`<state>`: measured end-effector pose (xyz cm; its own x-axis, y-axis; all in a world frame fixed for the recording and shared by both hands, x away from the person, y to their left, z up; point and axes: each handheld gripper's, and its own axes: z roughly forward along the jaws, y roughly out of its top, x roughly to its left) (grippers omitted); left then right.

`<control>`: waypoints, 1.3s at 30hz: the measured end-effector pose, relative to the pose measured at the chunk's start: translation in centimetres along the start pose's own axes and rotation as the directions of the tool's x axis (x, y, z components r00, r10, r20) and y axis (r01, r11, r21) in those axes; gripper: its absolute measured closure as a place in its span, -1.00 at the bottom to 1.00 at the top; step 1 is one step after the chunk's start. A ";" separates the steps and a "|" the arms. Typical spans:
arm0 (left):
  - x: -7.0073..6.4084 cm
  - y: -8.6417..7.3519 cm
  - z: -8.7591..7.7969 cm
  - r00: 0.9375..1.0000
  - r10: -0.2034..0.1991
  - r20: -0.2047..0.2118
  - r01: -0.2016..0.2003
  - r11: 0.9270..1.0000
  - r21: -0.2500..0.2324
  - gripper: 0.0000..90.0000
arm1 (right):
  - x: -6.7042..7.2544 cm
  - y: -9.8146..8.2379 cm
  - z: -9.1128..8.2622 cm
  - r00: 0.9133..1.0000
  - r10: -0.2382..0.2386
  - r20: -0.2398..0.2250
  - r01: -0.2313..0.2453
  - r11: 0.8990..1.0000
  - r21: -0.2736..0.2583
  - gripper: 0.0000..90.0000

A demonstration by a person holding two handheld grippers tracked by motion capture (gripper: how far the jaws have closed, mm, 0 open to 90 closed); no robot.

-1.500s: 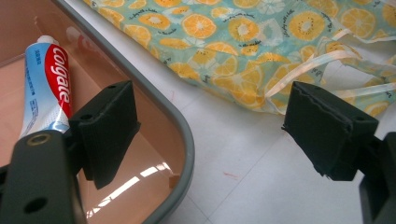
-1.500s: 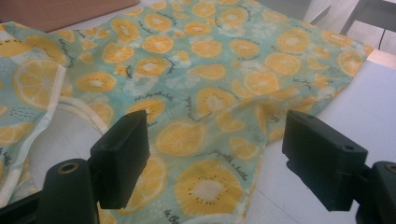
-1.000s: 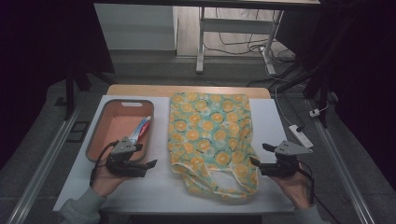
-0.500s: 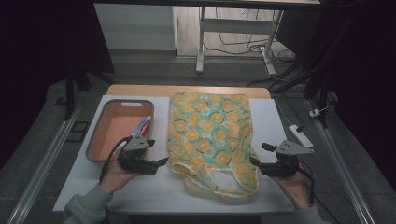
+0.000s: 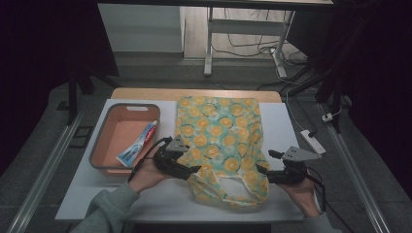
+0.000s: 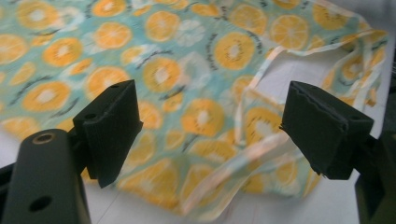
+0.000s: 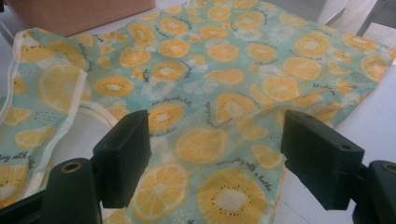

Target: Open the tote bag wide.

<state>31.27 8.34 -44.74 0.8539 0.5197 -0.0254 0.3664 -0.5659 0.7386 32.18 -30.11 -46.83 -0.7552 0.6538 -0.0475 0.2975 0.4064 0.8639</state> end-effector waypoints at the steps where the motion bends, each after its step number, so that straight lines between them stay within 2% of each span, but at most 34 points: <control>1: -0.1 0.2 0.3 1.000 0.004 0.012 -0.004 1.000 0.006 -0.55 | 0.0 0.0 0.1 1.000 0.001 0.000 -0.001 1.000 0.003 -0.46; 5: -0.7 0.5 1.2 0.999 0.032 0.039 -0.033 0.999 0.042 -0.55 | 0.0 -0.1 0.4 1.000 -0.004 -0.001 0.004 1.000 0.015 -0.46; 13: -0.8 -0.4 2.5 0.997 0.023 0.077 -0.031 0.994 0.104 -0.51 | 0.3 -0.2 0.4 1.000 -0.015 0.002 0.015 0.999 0.030 -0.46; 19: -0.9 -1.0 3.6 0.995 0.034 0.091 -0.047 0.987 0.151 -0.37 | 0.3 -0.3 0.6 1.000 -0.017 0.003 0.016 0.999 0.036 -0.46; 20: -0.9 -1.2 3.8 0.995 0.033 0.098 -0.049 0.986 0.160 -0.23 | 0.3 -0.4 0.6 1.000 -0.017 0.003 0.017 0.999 0.036 -0.46; 22: -0.9 -1.4 4.1 0.993 0.030 0.112 -0.050 0.983 0.176 -0.16 | 0.3 -0.4 0.6 1.000 -0.017 0.003 0.017 0.999 0.036 -0.46; 26: -0.9 -1.9 4.6 0.992 0.028 0.125 -0.056 0.973 0.226 0.20 | 0.2 -0.4 0.5 1.000 -0.019 0.004 0.019 0.999 0.036 -0.46; 31: -0.9 -2.6 4.8 0.991 0.010 0.135 -0.046 0.963 0.265 0.73 | 0.2 -0.4 0.4 1.000 -0.020 0.005 0.020 0.999 0.036 -0.46; 32: -0.8 -2.7 4.7 0.991 0.006 0.132 -0.041 0.963 0.265 0.91 | 0.2 -0.4 0.5 1.000 -0.021 0.006 0.021 0.999 0.040 -0.46; 35: -0.6 -2.8 4.4 0.993 -0.001 0.120 -0.029 0.969 0.246 0.96 | 0.2 -0.4 0.5 1.000 -0.023 0.005 0.023 0.999 0.039 -0.46; 39: -0.5 -2.5 3.3 0.994 -0.007 0.111 -0.014 0.982 0.187 0.97 | 0.2 -0.3 0.5 1.000 -0.024 -0.003 0.024 0.999 0.047 -0.46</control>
<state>31.12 7.43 -48.81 0.8869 0.4497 -0.1056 0.4176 -0.6828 0.5995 32.23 -29.82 -47.38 -0.7639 0.6418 -0.0670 0.3063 0.4520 0.8378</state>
